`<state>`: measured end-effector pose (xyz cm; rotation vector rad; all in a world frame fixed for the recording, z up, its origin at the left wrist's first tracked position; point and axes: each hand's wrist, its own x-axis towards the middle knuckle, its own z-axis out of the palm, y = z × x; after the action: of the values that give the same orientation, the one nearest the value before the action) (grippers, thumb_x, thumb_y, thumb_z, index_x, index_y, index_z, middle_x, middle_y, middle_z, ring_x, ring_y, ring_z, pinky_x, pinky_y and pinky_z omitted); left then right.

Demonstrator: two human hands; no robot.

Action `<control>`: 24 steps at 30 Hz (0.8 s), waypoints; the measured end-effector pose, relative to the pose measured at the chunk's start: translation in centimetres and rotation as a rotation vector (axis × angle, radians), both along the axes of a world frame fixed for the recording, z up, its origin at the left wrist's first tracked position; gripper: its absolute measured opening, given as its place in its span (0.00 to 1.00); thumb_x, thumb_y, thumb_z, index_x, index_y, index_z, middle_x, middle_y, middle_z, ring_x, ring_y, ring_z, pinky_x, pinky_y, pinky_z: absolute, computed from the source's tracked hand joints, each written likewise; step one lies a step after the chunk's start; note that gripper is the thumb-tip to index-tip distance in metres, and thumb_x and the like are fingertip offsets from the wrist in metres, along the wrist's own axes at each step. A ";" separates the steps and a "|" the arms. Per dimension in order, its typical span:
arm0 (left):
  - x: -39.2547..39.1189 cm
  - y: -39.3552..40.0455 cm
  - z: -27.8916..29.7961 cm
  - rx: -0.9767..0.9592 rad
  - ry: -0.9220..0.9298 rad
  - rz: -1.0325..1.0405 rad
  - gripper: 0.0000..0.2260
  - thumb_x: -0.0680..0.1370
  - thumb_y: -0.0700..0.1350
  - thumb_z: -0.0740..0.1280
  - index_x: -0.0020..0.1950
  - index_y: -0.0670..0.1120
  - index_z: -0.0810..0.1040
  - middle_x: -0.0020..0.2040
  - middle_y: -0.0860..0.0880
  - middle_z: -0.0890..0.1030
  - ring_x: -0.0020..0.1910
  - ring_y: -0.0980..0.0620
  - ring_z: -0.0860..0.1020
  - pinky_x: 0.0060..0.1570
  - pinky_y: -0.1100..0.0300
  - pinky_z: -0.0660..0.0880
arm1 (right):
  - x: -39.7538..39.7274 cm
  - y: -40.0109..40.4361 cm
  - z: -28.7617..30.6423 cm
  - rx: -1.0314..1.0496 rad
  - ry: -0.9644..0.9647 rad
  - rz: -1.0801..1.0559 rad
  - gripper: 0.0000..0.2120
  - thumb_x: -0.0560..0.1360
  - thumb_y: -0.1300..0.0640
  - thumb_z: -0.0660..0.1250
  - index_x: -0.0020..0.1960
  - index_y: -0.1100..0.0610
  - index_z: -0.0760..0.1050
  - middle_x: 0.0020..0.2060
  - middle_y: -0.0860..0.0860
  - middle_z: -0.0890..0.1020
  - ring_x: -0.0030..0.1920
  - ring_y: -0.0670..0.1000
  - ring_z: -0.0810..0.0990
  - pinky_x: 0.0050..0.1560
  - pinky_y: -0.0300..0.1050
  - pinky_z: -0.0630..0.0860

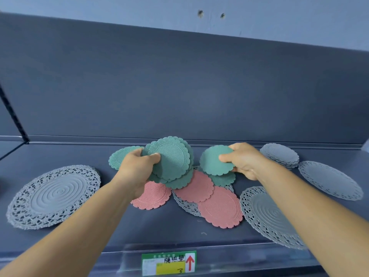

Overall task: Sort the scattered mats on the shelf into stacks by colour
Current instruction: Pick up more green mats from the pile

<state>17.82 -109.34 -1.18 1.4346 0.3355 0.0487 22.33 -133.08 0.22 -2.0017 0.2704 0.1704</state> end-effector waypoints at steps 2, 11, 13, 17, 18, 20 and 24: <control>-0.1 0.0 0.0 -0.002 -0.007 -0.016 0.03 0.77 0.37 0.67 0.49 0.41 0.74 0.47 0.42 0.78 0.40 0.46 0.78 0.47 0.49 0.78 | -0.6 -0.5 -0.6 -0.186 0.007 -0.034 0.15 0.70 0.65 0.69 0.57 0.62 0.76 0.52 0.60 0.83 0.50 0.57 0.82 0.58 0.54 0.78; -0.9 0.2 -0.5 0.009 -0.011 -0.075 0.02 0.77 0.37 0.66 0.46 0.42 0.74 0.44 0.43 0.80 0.38 0.46 0.79 0.37 0.55 0.77 | -2.9 0.6 -1.3 -0.423 0.055 -0.155 0.10 0.66 0.63 0.71 0.46 0.59 0.75 0.40 0.57 0.76 0.37 0.54 0.74 0.38 0.41 0.71; -1.2 0.2 -0.7 -0.004 -0.012 -0.077 0.02 0.77 0.37 0.66 0.46 0.43 0.75 0.46 0.44 0.80 0.40 0.46 0.79 0.41 0.54 0.78 | -2.9 0.5 -1.5 -0.278 0.025 -0.215 0.12 0.67 0.64 0.71 0.50 0.60 0.74 0.43 0.55 0.76 0.40 0.53 0.73 0.40 0.42 0.69; -1.5 0.1 -0.6 -0.030 -0.010 -0.067 0.04 0.77 0.37 0.66 0.43 0.44 0.73 0.44 0.44 0.79 0.38 0.47 0.79 0.38 0.55 0.77 | -3.1 0.9 -1.3 0.011 -0.166 -0.247 0.14 0.73 0.66 0.68 0.57 0.58 0.76 0.51 0.55 0.81 0.47 0.52 0.77 0.48 0.42 0.72; -1.5 0.1 -0.5 -0.029 -0.010 -0.060 0.05 0.78 0.37 0.66 0.43 0.43 0.73 0.44 0.44 0.79 0.38 0.47 0.79 0.39 0.54 0.78 | -3.1 1.0 -1.1 0.062 -0.208 -0.257 0.14 0.74 0.65 0.67 0.58 0.57 0.76 0.54 0.54 0.81 0.49 0.52 0.78 0.51 0.43 0.74; -1.3 0.2 -0.3 -0.009 -0.012 -0.035 0.06 0.78 0.37 0.65 0.42 0.43 0.71 0.43 0.44 0.77 0.36 0.46 0.78 0.39 0.52 0.77 | -2.9 1.3 -0.5 0.139 -0.271 -0.276 0.16 0.75 0.62 0.67 0.62 0.56 0.75 0.57 0.52 0.81 0.55 0.53 0.79 0.58 0.49 0.75; -0.8 0.7 0.0 0.014 -0.025 0.037 0.05 0.78 0.37 0.64 0.43 0.44 0.71 0.45 0.44 0.77 0.39 0.44 0.77 0.42 0.49 0.78 | -2.8 2.8 1.1 0.358 -0.295 -0.152 0.14 0.75 0.62 0.66 0.60 0.52 0.74 0.56 0.50 0.81 0.57 0.53 0.79 0.62 0.56 0.75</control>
<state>17.03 -108.65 -1.19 1.4409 0.3413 0.0992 19.56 -130.32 1.28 -1.6176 0.1860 -0.1634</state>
